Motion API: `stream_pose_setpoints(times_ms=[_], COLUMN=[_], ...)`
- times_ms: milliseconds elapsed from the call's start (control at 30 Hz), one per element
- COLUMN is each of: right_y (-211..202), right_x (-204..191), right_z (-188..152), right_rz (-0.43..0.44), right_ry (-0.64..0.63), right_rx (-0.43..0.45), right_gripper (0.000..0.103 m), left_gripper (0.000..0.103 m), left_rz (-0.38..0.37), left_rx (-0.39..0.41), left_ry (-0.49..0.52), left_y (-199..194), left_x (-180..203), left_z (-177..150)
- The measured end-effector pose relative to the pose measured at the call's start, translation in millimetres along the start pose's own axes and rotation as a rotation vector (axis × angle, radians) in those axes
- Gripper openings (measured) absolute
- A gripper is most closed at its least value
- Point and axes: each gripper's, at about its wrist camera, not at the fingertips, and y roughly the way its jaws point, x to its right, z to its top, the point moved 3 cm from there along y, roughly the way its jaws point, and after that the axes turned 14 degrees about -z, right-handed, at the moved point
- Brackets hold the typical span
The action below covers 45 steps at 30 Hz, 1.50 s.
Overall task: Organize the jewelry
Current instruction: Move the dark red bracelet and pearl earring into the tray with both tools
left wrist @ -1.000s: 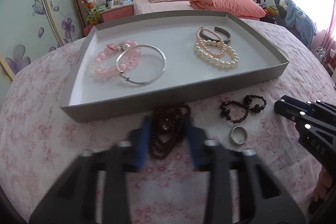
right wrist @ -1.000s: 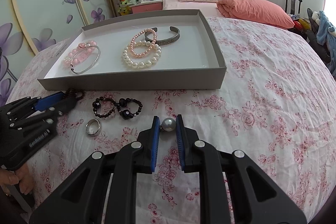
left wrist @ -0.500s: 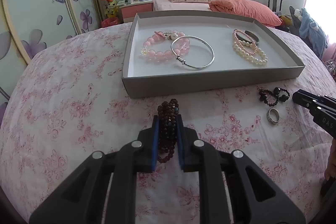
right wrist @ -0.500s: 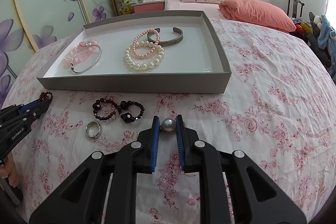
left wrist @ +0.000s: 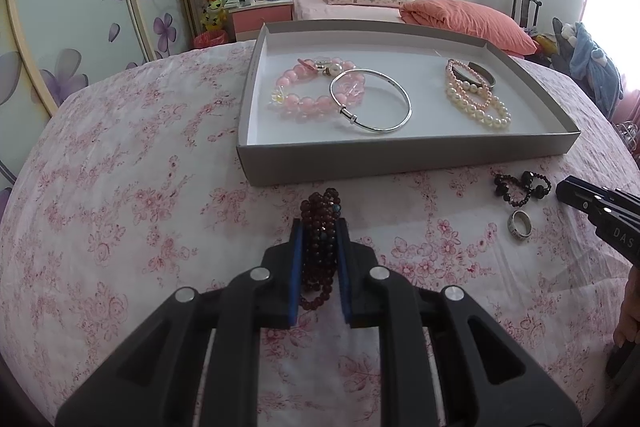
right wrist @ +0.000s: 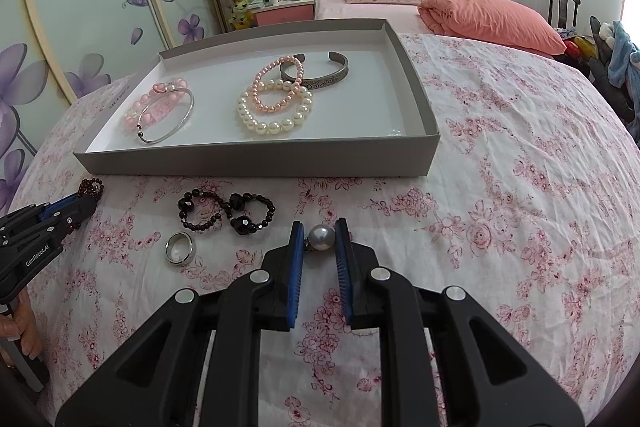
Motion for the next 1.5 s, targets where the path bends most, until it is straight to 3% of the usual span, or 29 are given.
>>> stream_pose_setpoints(times_ms=[867, 1100, 1300, 1500], right_y=[-0.2, 0.3, -34.3, -85.9], right_x=[1.4, 8.0, 5.7, -16.3], right_z=[0.4, 0.9, 4.8, 20.6], right_rz=[0.005, 0.05, 0.032, 0.046], right_ry=[0.004, 0.062, 0.063, 0.025], right_rx=[-0.001, -0.007, 0.101, 0.276], right_gripper=[0.017, 0.017, 0.017, 0.017], left_gripper=[0.017, 0.016, 0.013, 0.013], left_rz=[-0.005, -0.019, -0.032, -0.053], left_rx=[0.001, 0.005, 0.064, 0.188], left_ry=[-0.005, 0.001, 0.013, 0.038], left_y=[0.1, -0.9, -21.0, -59.6], left_x=[0.0, 0.2, 5.6, 21.0], left_z=[-0.3, -1.1, -3.0, 10.8])
